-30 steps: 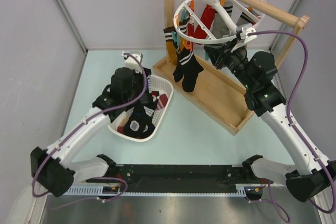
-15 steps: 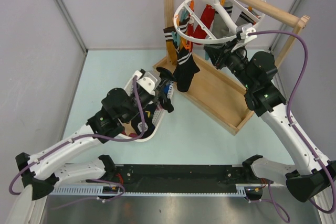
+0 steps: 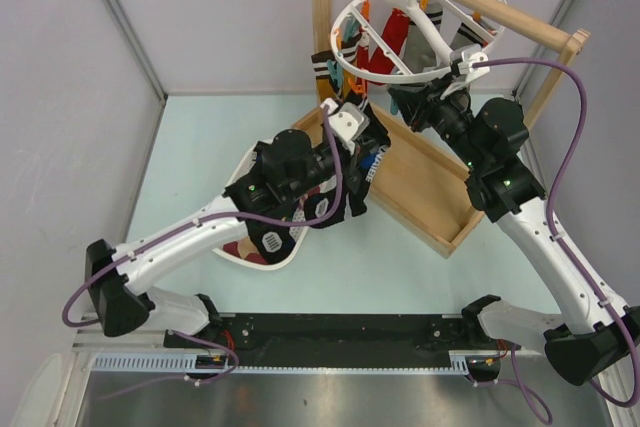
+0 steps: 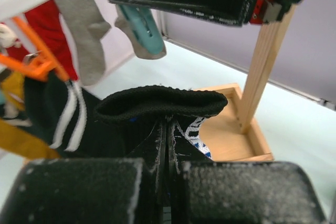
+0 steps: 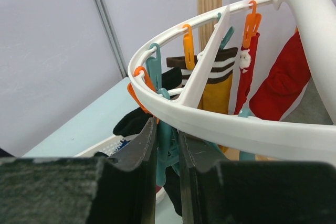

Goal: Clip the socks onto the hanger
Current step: Clamp the sock onto the hanger.

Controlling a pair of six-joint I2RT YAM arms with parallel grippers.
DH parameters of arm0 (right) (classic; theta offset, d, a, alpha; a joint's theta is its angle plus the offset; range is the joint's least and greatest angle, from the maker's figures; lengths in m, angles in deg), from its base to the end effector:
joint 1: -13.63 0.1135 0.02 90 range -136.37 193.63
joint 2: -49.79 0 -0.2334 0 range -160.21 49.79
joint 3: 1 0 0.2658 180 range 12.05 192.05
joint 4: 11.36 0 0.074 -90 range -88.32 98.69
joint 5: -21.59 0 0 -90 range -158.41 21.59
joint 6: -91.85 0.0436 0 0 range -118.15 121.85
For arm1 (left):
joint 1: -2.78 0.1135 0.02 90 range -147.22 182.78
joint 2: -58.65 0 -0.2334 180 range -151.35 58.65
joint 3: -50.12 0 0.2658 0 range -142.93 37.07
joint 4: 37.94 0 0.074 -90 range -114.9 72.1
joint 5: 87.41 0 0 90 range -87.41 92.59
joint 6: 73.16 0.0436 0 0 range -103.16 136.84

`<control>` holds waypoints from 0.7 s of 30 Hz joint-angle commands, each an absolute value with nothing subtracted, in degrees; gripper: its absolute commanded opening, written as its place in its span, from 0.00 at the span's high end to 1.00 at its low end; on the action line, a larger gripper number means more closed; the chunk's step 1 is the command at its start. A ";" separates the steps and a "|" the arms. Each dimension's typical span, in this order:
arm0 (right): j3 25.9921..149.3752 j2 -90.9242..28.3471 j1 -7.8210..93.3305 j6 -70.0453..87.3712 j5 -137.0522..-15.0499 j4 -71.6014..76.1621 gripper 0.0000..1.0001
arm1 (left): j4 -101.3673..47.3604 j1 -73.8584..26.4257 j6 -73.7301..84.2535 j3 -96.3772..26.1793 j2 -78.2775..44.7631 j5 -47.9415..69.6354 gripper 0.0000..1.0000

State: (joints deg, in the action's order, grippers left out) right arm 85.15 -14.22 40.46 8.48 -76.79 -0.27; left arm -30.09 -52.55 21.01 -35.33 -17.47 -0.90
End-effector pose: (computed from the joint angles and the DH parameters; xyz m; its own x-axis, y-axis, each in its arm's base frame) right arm 0.2460 0.1315 0.4459 0.1036 0.1804 -0.9781 -0.5901 0.8028 0.0856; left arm 0.1977 -0.2812 0.3862 0.0718 0.0237 -0.9971 0.7832 0.6178 0.0711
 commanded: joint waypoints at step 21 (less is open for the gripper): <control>86.85 -12.70 40.44 8.44 -76.76 -1.39 1.00 | -23.14 -54.08 13.59 -51.35 -28.80 -7.17 1.00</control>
State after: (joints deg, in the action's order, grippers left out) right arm 85.15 -13.91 40.46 8.48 -76.79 -0.27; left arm -22.90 -53.84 15.06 -47.81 -28.81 -4.83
